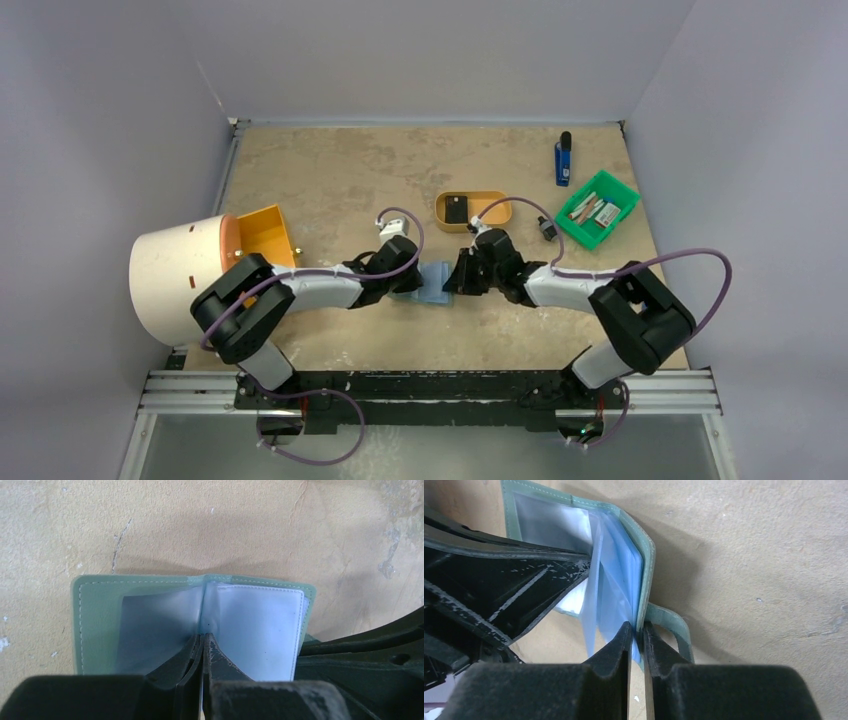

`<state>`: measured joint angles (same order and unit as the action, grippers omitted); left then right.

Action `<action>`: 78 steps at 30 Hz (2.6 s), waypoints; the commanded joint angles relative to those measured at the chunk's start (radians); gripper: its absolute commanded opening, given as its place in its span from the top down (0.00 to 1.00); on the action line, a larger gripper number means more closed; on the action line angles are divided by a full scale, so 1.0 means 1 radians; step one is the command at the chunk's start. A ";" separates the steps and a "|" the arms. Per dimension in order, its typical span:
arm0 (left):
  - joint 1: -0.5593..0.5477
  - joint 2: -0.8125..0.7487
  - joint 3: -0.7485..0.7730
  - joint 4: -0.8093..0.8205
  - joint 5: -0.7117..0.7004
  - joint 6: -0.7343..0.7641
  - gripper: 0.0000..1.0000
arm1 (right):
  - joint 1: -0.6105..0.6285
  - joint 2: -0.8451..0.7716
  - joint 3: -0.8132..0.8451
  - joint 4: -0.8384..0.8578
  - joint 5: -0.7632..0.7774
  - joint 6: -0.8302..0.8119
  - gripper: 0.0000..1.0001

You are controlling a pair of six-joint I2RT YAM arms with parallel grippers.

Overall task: Put the credit cards into the card holder
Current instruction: Turn over the card slot in the card holder.

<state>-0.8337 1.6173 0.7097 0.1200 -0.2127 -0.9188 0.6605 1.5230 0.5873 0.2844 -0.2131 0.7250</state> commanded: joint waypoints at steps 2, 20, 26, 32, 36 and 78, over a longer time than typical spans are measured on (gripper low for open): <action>-0.003 -0.087 0.024 -0.090 -0.047 0.017 0.86 | 0.013 -0.065 0.044 -0.031 -0.002 -0.022 1.00; -0.017 -0.142 0.095 -0.054 0.093 0.069 0.40 | 0.035 -0.097 0.095 -0.102 0.008 -0.019 1.00; -0.026 -0.097 0.113 -0.069 0.087 0.078 0.43 | 0.039 -0.097 0.099 -0.103 0.010 -0.018 1.00; -0.026 -0.080 0.113 -0.100 0.047 0.083 0.60 | 0.038 -0.098 0.096 -0.106 0.014 -0.017 1.00; -0.026 -0.071 0.105 -0.113 0.018 0.082 0.70 | 0.038 -0.101 0.094 -0.106 0.015 -0.013 1.00; -0.026 -0.049 0.069 0.004 0.050 -0.045 1.00 | 0.035 -0.067 0.122 -0.074 -0.220 0.037 0.48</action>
<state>-0.8543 1.5753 0.7872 0.0483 -0.1745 -0.9302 0.6949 1.4303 0.6579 0.1440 -0.3874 0.7334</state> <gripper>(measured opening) 0.009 0.524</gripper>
